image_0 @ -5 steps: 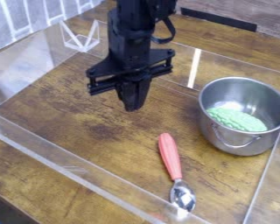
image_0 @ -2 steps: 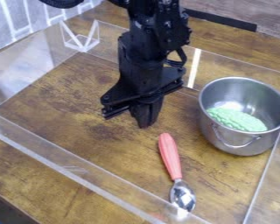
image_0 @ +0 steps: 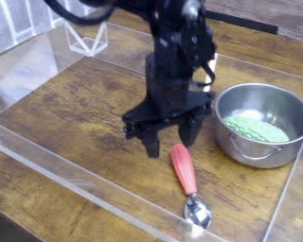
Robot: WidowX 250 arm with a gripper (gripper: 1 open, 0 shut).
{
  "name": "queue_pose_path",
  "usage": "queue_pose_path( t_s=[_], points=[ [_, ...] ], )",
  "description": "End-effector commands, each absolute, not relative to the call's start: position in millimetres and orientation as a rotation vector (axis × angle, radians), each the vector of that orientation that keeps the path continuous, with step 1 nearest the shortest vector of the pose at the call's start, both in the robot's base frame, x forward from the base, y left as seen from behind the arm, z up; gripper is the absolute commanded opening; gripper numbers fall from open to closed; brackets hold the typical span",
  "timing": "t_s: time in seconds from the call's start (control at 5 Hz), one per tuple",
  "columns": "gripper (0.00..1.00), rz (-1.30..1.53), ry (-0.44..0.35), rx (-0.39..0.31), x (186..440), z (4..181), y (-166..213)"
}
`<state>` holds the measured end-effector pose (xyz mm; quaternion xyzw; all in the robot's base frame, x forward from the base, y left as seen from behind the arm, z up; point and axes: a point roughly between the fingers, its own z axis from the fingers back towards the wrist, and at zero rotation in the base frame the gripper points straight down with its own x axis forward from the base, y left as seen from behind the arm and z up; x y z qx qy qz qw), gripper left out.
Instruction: Move the pink spoon to the left
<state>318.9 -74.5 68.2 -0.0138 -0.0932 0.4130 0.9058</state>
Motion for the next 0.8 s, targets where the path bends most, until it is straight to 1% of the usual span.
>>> queue_pose_path(
  t_s=[0.0,0.2,0.4,0.6],
  points=[
    [1.00,0.817,-0.232,-0.083,337,72.5,-66],
    [1.00,0.770,-0.221,-0.090,335,54.6,-74],
    [1.00,0.731,-0.212,-0.093,331,41.5,-82],
    [1.00,0.665,-0.220,-0.106,336,48.5,-86]
  ],
)
